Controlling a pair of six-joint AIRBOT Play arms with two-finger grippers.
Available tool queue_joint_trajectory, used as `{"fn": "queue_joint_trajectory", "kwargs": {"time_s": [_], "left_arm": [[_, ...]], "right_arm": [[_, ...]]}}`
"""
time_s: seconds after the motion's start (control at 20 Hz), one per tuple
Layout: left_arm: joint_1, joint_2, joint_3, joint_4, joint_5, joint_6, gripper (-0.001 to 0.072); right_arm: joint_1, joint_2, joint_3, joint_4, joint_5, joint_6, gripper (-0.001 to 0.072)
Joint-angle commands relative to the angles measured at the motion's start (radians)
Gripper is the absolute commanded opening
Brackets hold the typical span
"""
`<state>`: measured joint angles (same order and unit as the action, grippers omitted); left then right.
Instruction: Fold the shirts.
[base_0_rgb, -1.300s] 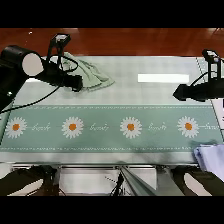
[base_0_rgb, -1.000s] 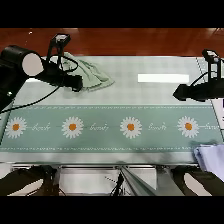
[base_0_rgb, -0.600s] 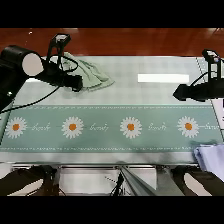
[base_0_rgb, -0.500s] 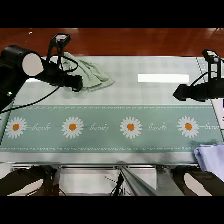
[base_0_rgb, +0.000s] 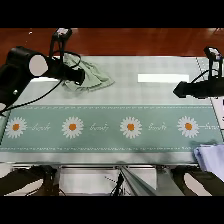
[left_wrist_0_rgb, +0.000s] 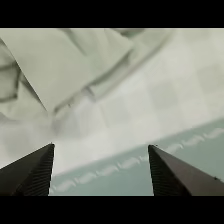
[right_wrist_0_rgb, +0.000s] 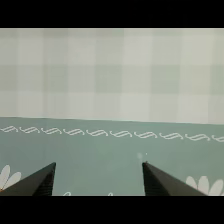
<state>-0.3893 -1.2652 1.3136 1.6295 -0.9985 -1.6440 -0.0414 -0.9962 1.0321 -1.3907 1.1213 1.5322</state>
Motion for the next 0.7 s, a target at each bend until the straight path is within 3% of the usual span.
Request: {"fn": "queue_joint_trajectory", "kwargs": {"time_s": [0.0, 0.15, 0.4, 0.65], "left_arm": [[0.050, -0.048, 0.001, 0.087, 0.219, -0.035, 0.0720], [0.140, -0.146, 0.001, 0.041, 0.272, -0.121, 0.0720], [0.224, -0.338, 0.001, -0.132, 0.270, -0.123, 0.0720], [0.229, -0.470, 0.001, -0.164, 0.285, -0.123, 0.0720]], "right_arm": [[0.000, 0.000, 0.001, -0.017, -0.013, 0.001, 0.0612], [0.000, 0.000, 0.001, -0.052, -0.011, 0.002, 0.0609], [0.000, 0.000, 0.001, -0.052, -0.011, 0.002, 0.0608], [0.000, 0.000, 0.001, -0.052, -0.011, 0.002, 0.0597]]}}
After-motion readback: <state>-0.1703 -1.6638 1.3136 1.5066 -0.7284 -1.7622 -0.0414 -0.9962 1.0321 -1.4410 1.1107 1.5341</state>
